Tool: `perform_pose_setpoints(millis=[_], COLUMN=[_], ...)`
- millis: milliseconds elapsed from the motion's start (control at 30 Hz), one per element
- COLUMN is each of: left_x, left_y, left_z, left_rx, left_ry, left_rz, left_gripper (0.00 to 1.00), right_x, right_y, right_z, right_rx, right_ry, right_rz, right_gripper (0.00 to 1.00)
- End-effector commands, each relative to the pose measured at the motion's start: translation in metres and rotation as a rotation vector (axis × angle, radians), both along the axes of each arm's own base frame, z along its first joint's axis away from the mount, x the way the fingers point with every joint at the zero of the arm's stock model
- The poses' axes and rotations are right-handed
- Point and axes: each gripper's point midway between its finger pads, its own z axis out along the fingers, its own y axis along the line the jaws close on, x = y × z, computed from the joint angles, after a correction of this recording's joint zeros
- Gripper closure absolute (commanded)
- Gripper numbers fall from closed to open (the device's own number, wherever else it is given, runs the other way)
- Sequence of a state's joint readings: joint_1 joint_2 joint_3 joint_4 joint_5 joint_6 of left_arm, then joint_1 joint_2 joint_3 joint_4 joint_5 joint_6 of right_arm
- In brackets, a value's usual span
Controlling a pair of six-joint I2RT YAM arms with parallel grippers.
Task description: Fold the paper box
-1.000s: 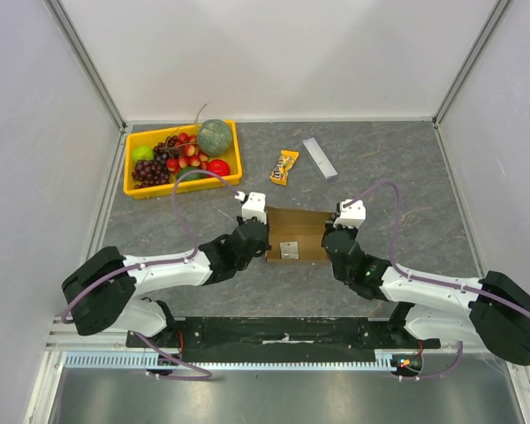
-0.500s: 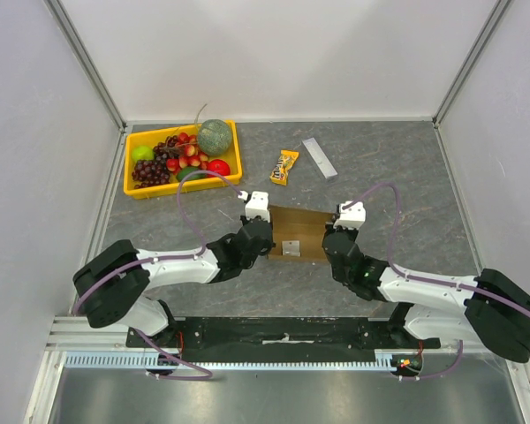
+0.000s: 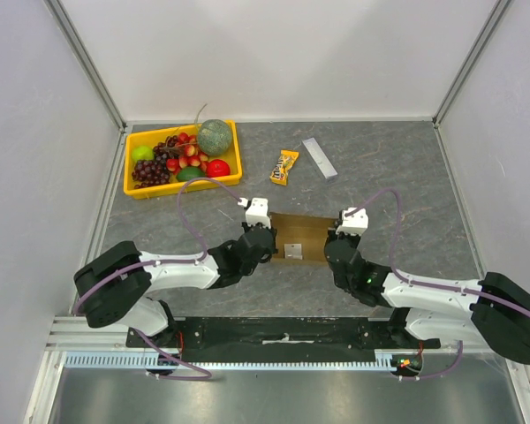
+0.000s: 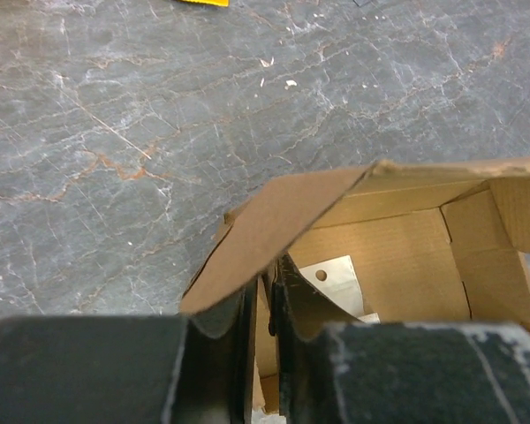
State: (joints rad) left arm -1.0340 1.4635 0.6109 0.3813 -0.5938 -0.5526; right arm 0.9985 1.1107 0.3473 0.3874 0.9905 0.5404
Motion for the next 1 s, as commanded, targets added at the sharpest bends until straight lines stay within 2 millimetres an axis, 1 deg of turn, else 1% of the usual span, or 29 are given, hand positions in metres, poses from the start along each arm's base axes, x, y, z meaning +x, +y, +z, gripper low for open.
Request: perform_pose_setpoints(millis=[0,67,200,300,500,667,967], left_x=[-0.016,-0.020,-0.029,-0.035,-0.048,-0.061,-0.086], left_y=[-0.020,-0.020,-0.019,-0.012,0.001,0.007,0.010], left_z=[-0.001,-0.005,-0.011,-0.017,-0.025,-0.021,0.001], left_rx=[-0.097,-0.096,-0.089,-0.078,-0.073,-0.099,-0.219], left_ry=[0.031,0.040,0.058,0.081,0.132,0.164,0.188], left_rz=[-0.040,-0.044,-0.053,-0.035,-0.016,-0.035,-0.140], left_gripper=[0.81,0.78,0.76,0.75,0.69,0.61,0.50], right_x=[-0.003,-0.005,-0.009,-0.011,-0.016,-0.019,-0.025], right_y=[0.011,0.011,0.009,0.008,0.003,0.002,0.000], right_z=[0.013,0.012,0.010,0.010,0.006,0.006,0.007], right_rx=[0.112,0.106,0.108,0.110,0.097,0.094,0.086], right_ry=[-0.038,-0.033,-0.023,-0.021,-0.010,-0.011,-0.035], right_rz=[0.002,-0.002,-0.019,-0.028,-0.058,-0.071,-0.096], right_gripper=[1.00,1.00,1.00,1.00,1.00,1.00,1.00])
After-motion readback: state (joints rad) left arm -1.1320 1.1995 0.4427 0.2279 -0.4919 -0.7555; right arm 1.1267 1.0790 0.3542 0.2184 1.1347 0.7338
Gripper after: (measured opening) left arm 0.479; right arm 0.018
